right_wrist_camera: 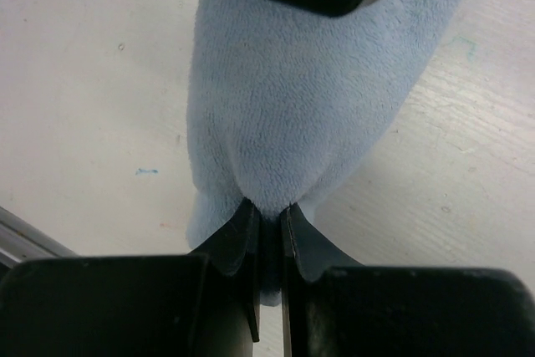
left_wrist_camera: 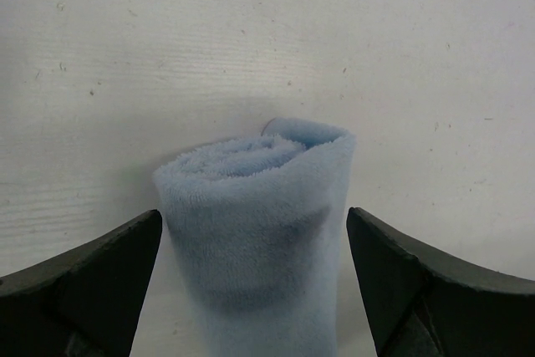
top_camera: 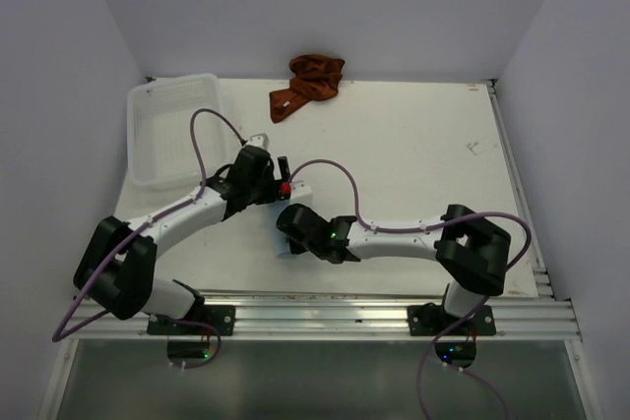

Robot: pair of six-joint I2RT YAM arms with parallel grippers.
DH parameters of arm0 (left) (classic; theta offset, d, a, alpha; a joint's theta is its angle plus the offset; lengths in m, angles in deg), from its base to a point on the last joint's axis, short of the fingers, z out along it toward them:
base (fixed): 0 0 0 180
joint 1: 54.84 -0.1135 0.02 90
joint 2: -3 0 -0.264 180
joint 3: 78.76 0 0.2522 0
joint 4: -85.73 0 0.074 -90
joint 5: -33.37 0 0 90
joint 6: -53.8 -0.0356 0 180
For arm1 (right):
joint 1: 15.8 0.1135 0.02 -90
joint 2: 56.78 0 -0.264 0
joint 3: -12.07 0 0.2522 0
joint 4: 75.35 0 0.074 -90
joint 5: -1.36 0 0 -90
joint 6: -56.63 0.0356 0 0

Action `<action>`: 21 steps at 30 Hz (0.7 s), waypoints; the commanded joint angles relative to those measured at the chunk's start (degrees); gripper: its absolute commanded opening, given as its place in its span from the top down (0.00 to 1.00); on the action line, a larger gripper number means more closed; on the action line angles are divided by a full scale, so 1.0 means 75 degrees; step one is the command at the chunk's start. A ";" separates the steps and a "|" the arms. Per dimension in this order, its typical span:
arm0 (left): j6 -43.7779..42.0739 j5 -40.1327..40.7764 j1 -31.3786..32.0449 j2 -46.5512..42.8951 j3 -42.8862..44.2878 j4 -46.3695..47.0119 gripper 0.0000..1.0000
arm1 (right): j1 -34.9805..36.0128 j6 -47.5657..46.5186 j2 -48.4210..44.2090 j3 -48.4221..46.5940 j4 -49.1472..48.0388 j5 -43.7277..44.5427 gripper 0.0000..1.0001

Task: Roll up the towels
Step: Roll the towel

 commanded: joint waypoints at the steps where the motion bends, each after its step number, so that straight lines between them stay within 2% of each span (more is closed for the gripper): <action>1: -0.0150 -0.0115 -0.0044 -0.0456 0.0187 -0.0241 0.04 | 0.0073 -0.0005 0.0091 -0.0400 0.0432 0.0623 1.00; 10: 0.0342 -0.0934 -0.0033 -0.0340 -0.0094 0.0355 0.04 | 0.0284 -0.0075 0.0372 -0.0693 0.0514 0.0939 1.00; 20: 0.0518 -0.0924 -0.0009 -0.0059 -0.0633 0.0801 0.04 | 0.0319 0.0065 0.0419 -0.0600 0.0303 0.1046 1.00; 21: 0.0518 -0.0901 -0.0009 -0.0024 -0.0680 0.0825 0.05 | 0.0319 0.0065 0.0419 -0.0600 0.0256 0.0987 0.96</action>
